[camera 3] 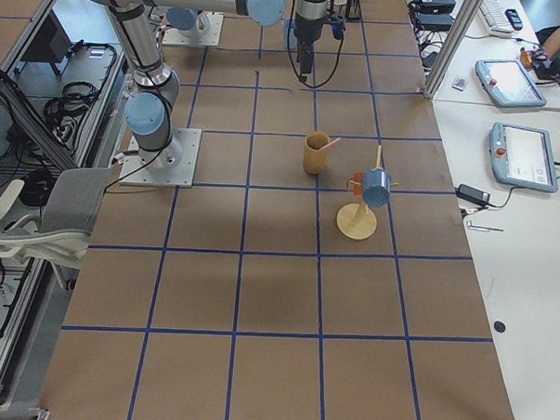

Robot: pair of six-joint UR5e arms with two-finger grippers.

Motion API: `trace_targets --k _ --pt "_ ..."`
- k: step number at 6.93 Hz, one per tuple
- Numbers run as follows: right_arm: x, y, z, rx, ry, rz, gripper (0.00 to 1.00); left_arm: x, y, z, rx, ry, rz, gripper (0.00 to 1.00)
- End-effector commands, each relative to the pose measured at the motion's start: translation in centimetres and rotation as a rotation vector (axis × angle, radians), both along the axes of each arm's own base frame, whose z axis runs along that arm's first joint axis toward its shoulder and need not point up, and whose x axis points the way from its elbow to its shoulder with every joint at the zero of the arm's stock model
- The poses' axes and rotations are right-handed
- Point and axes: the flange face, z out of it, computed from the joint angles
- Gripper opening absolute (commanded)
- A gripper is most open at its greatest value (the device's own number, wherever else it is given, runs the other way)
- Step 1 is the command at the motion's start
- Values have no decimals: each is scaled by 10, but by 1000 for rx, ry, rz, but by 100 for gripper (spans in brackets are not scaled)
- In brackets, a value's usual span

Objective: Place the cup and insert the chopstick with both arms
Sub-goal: 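Close the right gripper on the pink chopstick in the wooden cup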

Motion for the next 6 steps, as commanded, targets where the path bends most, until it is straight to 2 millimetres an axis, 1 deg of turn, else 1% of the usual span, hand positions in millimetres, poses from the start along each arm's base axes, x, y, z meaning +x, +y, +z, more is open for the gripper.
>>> trace_targets --k 1,3,5,6 --pt "-5 -15 -2 -57 2 -17 100 0 0 0 -1 0 -1 100" --pt "-8 -22 -2 -93 -1 -25 100 0 0 0 0 0 0 100" --pt "-13 -25 2 -125 4 -58 100 0 0 0 0 0 -1 100" --pt "-28 -30 -1 -150 19 -233 100 0 1 -1 1 5 -2 100"
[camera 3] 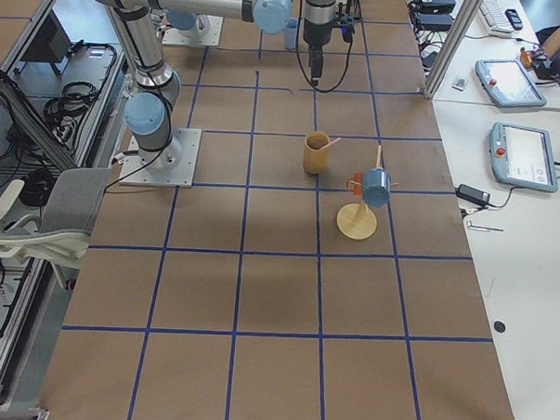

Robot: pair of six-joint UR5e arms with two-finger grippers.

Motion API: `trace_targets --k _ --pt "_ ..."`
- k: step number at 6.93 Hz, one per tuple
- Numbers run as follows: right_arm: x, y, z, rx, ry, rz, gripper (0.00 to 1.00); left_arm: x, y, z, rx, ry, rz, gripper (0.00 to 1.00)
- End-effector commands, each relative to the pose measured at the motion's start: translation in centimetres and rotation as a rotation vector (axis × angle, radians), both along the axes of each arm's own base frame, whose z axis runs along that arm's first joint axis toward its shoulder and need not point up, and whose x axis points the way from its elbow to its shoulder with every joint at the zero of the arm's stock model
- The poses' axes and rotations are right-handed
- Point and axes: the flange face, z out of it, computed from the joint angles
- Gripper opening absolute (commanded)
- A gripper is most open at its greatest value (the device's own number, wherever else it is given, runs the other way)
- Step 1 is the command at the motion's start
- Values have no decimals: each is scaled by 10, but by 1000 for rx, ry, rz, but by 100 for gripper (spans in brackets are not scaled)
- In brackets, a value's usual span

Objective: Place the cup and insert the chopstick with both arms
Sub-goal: 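Close the right gripper on the pink chopstick in the wooden cup, then reach the left gripper down to the blue cup while the right lifts the chopstick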

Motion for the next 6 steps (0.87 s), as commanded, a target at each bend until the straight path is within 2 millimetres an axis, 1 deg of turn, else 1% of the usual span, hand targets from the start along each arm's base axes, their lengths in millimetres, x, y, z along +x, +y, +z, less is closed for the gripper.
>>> trace_targets --k 1,2,3,4,5,6 --pt "-33 -11 -8 -24 -6 -282 100 8 4 -13 35 -5 -32 100" --pt "-45 -23 -19 -28 -4 -308 100 22 7 -34 69 -8 -44 100" --pt "-59 -43 -31 -83 -6 -384 100 44 5 -62 82 4 -11 100" --pt "-73 -49 -40 -78 -13 -484 100 47 13 -90 84 -10 -97 100" --pt "-86 -58 -50 -89 -16 -539 100 53 28 -114 117 -2 -92 100" --pt "-104 -62 -59 -75 -15 -581 100 53 35 -142 168 16 -71 100"
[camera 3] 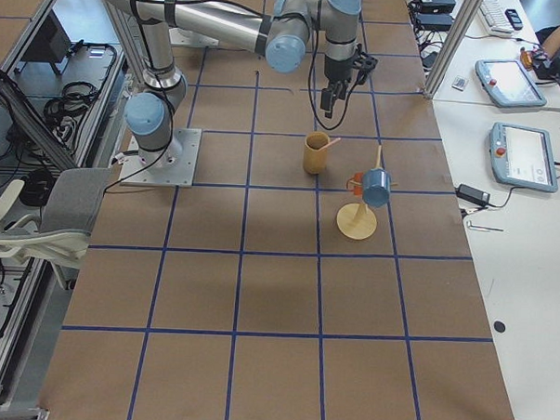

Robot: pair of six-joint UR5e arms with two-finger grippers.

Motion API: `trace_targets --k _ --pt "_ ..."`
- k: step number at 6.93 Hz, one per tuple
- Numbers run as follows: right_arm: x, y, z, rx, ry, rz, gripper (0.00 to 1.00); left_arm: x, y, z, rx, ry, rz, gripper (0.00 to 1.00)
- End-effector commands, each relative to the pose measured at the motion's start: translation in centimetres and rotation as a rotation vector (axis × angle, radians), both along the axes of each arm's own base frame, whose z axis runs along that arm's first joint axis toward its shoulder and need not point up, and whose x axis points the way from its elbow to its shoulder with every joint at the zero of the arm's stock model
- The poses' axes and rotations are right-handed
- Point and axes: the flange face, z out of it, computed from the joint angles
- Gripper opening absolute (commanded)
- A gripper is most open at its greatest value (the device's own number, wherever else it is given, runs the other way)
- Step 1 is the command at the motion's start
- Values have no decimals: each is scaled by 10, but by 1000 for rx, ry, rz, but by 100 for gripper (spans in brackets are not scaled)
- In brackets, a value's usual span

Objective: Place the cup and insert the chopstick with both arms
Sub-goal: 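Reach the left gripper down to the blue cup while the right lifts the chopstick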

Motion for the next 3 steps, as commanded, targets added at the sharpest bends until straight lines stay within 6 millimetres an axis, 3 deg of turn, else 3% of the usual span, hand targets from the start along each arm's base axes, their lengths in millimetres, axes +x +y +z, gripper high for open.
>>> trace_targets --k 1,2,3 --pt "-38 -7 -24 24 -14 -106 100 2 15 -61 69 18 37 100" --pt "-39 -7 -31 17 -18 -127 100 2 21 -78 85 20 36 100" --pt "-41 -7 -41 6 -12 -128 100 0 23 -81 90 21 36 100"
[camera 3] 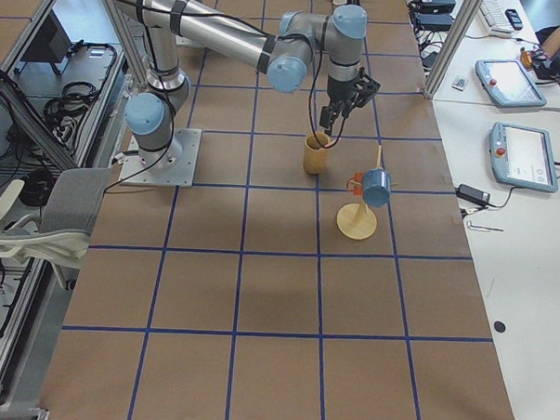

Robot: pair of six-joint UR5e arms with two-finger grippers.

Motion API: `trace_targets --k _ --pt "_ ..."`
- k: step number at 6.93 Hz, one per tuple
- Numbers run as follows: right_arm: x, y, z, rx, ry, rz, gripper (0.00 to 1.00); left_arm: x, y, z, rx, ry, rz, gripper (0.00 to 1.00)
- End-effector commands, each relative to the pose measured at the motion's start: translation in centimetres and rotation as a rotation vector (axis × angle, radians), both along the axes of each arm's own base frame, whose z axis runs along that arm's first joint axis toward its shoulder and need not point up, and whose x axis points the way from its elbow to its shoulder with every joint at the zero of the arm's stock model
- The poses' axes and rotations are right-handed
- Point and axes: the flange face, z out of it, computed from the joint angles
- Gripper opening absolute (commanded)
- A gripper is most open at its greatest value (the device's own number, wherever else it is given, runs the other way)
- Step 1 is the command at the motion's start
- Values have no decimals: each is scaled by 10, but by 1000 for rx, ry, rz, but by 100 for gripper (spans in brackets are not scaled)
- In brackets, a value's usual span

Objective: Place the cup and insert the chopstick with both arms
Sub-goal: 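Reach the left gripper down to the blue cup while the right lifts the chopstick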

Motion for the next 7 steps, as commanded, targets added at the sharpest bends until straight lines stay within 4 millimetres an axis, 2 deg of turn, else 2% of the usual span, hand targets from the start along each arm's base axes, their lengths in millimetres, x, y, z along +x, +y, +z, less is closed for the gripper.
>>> trace_targets --k 1,2,3,4,5,7 --pt "-3 2 -24 -10 3 -17 100 -1 4 -12 10 2 -1 100" --pt "-2 4 -31 -28 6 -17 100 1 0 -17 5 2 -3 100" --pt "-2 6 -38 -29 8 -15 87 1 0 -22 14 4 0 100" --pt "-2 5 -37 -40 10 -15 84 2 0 -37 29 3 -2 100" --pt "-3 3 -41 -39 8 -16 75 3 -11 -53 -46 -6 -2 100" --pt "-2 3 -40 -49 4 -16 62 9 0 -79 -60 -12 -60 100"
